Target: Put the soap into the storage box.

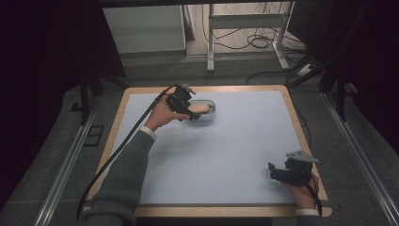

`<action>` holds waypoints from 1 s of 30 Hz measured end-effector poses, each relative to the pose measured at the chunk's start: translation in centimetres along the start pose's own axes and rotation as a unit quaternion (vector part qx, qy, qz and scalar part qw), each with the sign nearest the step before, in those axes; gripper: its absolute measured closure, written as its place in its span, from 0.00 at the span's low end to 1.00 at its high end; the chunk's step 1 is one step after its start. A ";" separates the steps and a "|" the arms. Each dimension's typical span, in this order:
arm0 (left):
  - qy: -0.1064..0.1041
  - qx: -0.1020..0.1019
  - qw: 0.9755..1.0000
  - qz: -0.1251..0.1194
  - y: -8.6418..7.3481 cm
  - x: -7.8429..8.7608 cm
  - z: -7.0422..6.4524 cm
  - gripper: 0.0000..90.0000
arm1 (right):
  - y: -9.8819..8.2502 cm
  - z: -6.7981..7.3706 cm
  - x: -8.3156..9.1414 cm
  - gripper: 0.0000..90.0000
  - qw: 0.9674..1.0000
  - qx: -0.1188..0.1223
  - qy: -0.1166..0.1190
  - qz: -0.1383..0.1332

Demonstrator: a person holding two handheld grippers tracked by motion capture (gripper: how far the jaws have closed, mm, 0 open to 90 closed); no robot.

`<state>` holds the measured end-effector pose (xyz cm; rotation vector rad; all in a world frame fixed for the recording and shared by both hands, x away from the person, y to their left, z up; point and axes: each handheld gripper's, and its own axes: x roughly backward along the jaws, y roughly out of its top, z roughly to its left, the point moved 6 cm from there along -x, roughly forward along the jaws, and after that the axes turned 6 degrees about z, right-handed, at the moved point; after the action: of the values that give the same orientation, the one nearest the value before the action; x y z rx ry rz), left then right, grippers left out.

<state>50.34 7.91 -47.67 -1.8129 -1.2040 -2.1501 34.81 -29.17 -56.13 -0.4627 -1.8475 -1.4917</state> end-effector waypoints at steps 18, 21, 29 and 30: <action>0.009 0.046 0.998 -0.041 -7.3 2.3 -2.2 0.27 | 0.1 0.1 0.1 0.06 1.000 0.001 0.000 -0.002; 0.012 0.054 0.997 -0.047 -8.6 2.5 -2.6 0.27 | 0.1 0.1 0.0 0.06 1.000 0.002 0.001 -0.001; 0.023 0.076 0.995 -0.057 -12.8 2.9 -3.8 0.26 | 0.1 0.1 0.1 0.06 1.000 0.002 0.002 -0.003; 0.023 0.083 0.994 -0.062 -13.5 3.0 -4.0 0.25 | 0.1 0.1 0.1 0.06 1.000 0.002 0.002 -0.003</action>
<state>39.22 15.96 -51.84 -1.6523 -1.4720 -2.0696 34.79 -29.02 -56.02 -0.4531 -1.8498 -1.4916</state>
